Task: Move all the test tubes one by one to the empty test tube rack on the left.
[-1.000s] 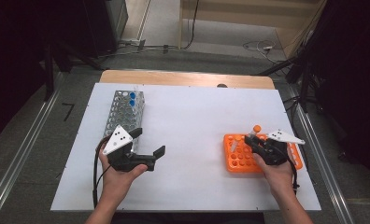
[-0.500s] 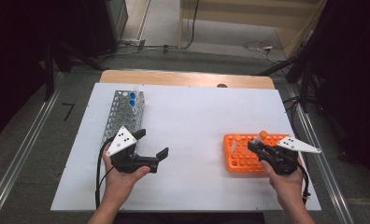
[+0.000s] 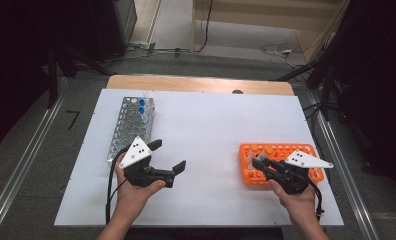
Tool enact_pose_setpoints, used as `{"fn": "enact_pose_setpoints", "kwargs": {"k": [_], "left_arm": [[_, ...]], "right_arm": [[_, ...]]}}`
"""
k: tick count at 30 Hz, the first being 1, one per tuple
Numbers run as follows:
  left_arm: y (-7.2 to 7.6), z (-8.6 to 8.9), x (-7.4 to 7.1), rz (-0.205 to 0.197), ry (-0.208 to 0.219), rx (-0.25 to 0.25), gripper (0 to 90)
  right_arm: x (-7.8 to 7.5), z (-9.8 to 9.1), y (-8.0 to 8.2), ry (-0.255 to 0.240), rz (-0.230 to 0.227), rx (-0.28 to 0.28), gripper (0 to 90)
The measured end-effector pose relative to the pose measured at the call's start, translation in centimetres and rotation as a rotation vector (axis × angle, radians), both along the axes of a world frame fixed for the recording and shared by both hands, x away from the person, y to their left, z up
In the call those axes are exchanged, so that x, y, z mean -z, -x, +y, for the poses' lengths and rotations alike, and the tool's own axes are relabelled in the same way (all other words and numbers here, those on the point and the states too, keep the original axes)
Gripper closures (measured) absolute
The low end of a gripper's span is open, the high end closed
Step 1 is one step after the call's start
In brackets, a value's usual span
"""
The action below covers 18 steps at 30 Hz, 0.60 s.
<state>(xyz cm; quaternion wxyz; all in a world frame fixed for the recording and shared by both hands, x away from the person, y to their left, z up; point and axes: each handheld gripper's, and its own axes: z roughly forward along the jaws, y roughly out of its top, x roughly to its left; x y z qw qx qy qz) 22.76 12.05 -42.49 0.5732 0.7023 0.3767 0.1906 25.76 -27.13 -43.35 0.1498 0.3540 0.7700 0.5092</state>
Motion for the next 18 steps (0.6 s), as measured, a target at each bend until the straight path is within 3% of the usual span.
{"fn": "enact_pose_setpoints", "kwargs": {"k": [18], "left_arm": [[0.3, -2.7, -0.1, -0.003, 0.002, 0.081, 1.3]], "right_arm": [[0.8, 4.6, 1.1, 0.03, 0.012, -0.138, 72.9]]}}
